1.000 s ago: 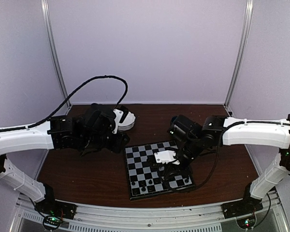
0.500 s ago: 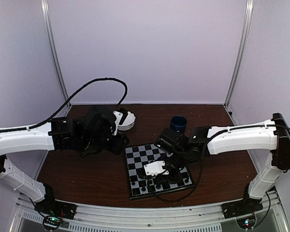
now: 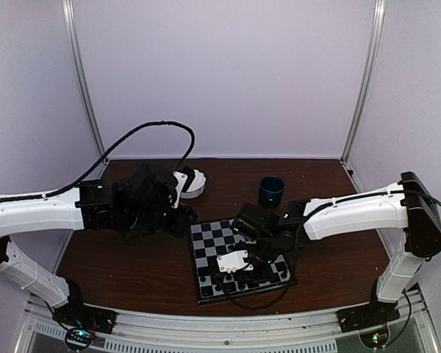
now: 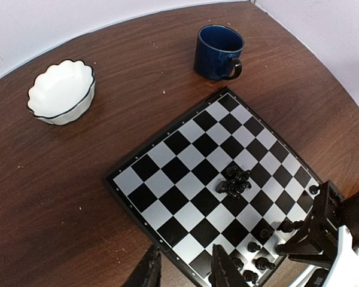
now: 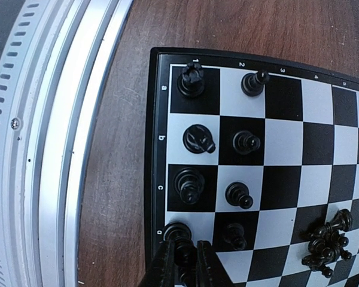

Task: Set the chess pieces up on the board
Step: Place the king on e8.

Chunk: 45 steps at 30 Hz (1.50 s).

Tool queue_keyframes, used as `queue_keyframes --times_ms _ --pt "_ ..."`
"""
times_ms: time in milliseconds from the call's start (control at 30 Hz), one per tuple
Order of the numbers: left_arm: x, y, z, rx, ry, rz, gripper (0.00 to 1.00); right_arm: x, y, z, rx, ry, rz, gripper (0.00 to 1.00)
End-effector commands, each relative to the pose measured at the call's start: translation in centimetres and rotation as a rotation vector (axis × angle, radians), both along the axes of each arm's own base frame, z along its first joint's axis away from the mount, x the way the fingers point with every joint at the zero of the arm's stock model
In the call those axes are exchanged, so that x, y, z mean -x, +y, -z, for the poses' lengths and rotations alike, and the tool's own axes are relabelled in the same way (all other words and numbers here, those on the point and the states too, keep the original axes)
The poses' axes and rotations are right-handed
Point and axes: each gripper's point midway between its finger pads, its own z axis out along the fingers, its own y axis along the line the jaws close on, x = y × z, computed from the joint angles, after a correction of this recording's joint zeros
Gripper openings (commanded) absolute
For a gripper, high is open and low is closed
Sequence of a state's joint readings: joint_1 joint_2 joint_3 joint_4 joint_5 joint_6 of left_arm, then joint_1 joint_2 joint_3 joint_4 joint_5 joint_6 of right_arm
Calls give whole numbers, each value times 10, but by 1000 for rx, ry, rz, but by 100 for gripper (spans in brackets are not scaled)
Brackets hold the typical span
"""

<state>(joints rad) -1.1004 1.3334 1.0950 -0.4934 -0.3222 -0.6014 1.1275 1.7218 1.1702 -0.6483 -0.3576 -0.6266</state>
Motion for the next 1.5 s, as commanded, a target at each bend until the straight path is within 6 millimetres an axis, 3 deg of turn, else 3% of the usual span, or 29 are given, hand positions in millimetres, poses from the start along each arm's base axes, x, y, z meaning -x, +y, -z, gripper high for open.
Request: queue_keyframes --times_ms 0,600,1467 --pt "-3 -5 0 32 -4 -6 30 -2 0 9 19 -21 -3 13" --pt "-3 -6 6 26 6 -2 30 -8 -2 13 30 -50 11 17" --pt "-3 -8 7 19 10 6 30 -2 -9 10 46 -38 -6 13"
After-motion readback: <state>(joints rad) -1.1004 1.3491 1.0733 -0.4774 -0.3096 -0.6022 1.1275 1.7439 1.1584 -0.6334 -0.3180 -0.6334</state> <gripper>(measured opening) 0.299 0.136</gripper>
